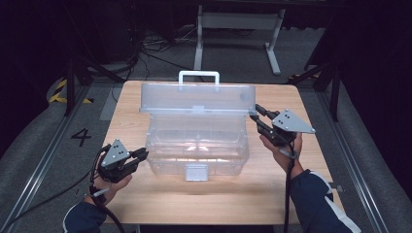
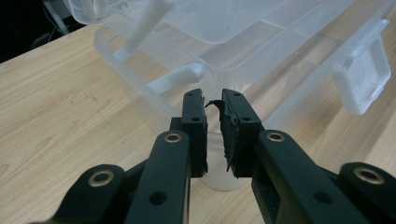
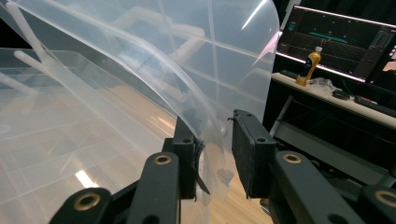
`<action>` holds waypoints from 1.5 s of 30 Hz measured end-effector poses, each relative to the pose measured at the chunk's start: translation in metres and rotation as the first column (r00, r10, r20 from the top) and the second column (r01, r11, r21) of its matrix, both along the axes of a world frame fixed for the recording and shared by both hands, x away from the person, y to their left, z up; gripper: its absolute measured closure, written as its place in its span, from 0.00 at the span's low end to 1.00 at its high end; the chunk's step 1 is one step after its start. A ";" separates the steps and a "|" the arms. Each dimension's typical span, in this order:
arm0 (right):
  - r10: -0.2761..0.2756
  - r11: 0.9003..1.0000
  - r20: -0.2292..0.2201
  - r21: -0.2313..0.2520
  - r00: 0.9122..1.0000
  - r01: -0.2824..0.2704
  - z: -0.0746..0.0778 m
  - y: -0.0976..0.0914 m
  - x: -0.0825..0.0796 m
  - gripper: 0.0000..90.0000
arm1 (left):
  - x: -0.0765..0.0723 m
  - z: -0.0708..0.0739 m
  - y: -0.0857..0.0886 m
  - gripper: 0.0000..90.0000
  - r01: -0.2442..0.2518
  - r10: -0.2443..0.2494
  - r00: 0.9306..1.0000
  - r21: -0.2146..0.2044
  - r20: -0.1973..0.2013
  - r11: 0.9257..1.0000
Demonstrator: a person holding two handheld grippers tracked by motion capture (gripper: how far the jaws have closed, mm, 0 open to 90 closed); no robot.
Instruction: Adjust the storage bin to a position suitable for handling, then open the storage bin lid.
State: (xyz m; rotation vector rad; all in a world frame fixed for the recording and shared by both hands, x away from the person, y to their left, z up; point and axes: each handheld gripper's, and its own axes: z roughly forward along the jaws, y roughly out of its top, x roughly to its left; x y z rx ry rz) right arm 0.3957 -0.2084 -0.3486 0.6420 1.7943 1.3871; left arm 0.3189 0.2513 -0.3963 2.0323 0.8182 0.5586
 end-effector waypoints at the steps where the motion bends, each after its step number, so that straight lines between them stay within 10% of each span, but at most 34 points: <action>1: -0.001 1.000 0.000 0.002 1.000 0.001 0.002 0.000 0.002 0.80 | 0.000 0.000 0.000 0.89 0.000 0.000 1.000 -0.001 0.000 1.000; 23: -0.036 0.999 -0.028 0.020 0.999 0.036 0.021 0.003 0.029 0.84 | 0.004 -0.005 -0.003 0.86 0.034 -0.034 0.999 -0.023 0.006 0.999; 33: -0.027 1.000 -0.038 0.008 0.999 0.027 0.026 0.001 0.035 0.87 | -0.017 -0.005 0.010 0.61 -0.028 0.029 1.000 -0.027 0.007 0.999; 45: -0.025 1.000 -0.044 -0.006 0.999 0.025 0.030 0.001 0.042 0.87 | -0.028 -0.048 0.039 0.39 -0.064 0.081 0.985 0.110 -0.153 0.992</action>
